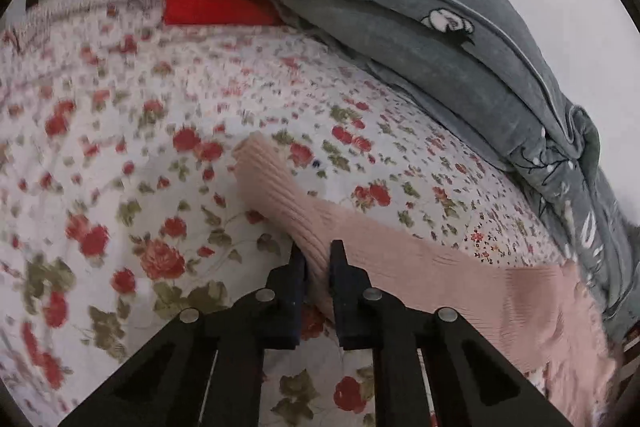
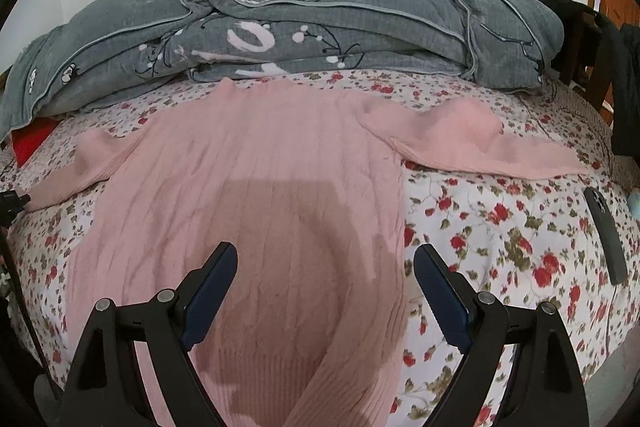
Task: Fold small clothes
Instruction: 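Grasp the pink sweater's sleeve cuff with the left gripper, then lift the sleeve and fold it across the sweater body, release left gripper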
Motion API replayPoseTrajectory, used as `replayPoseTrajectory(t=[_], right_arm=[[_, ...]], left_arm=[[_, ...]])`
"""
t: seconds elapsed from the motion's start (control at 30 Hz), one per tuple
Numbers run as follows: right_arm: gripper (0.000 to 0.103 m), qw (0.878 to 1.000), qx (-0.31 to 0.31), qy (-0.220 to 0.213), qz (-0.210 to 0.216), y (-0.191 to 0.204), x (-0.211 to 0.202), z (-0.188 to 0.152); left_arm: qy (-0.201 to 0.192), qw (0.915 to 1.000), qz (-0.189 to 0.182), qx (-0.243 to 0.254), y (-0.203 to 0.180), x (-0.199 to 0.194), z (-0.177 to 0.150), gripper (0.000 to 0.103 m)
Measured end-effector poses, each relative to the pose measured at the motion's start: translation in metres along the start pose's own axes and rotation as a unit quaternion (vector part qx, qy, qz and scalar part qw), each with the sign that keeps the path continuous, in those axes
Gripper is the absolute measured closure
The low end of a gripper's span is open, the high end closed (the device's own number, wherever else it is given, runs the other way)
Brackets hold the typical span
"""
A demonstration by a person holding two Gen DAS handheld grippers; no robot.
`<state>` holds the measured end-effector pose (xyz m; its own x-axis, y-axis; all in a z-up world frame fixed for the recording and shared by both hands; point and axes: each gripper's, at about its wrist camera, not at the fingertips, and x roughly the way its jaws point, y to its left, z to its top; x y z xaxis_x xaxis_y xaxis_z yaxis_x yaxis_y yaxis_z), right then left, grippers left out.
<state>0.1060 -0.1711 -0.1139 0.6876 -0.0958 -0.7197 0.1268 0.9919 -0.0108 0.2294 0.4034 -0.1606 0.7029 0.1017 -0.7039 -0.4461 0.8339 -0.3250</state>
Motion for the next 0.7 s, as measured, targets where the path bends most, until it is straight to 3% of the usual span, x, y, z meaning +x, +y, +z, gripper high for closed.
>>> replayPoseTrajectory(t=[0.17,0.27,0.33,0.4,0.53,0.7], right_arm=[[0.014,1.000,-0.014,-0.015,0.009,-0.007,-0.001,0.007],[0.014,0.999,-0.012,-0.018,0.032,-0.016,0.001,0.011],[0.014,0.997,-0.007,-0.012,0.070,-0.022,0.008,0.018],[0.015,0.997,-0.011,-0.015,0.076,-0.025,0.012,0.029],[0.015,0.994,-0.020,-0.068,0.080,-0.041,0.007,0.057],[0.015,0.991,-0.022,-0.101,0.084,-0.073,0.006,0.071]], left_arm=[[-0.046,0.9975,0.024,0.049,-0.047,-0.040,0.013,0.092],[-0.070,0.9945,0.015,0.076,-0.088,-0.067,0.020,0.092],[-0.086,0.9916,0.008,0.097,-0.125,-0.083,0.023,0.092],[-0.099,0.9877,-0.001,0.121,-0.163,-0.098,0.021,0.092],[-0.114,0.9784,-0.031,0.169,-0.249,-0.119,-0.001,0.092],[-0.094,0.9691,-0.087,0.211,-0.347,-0.123,-0.042,0.092]])
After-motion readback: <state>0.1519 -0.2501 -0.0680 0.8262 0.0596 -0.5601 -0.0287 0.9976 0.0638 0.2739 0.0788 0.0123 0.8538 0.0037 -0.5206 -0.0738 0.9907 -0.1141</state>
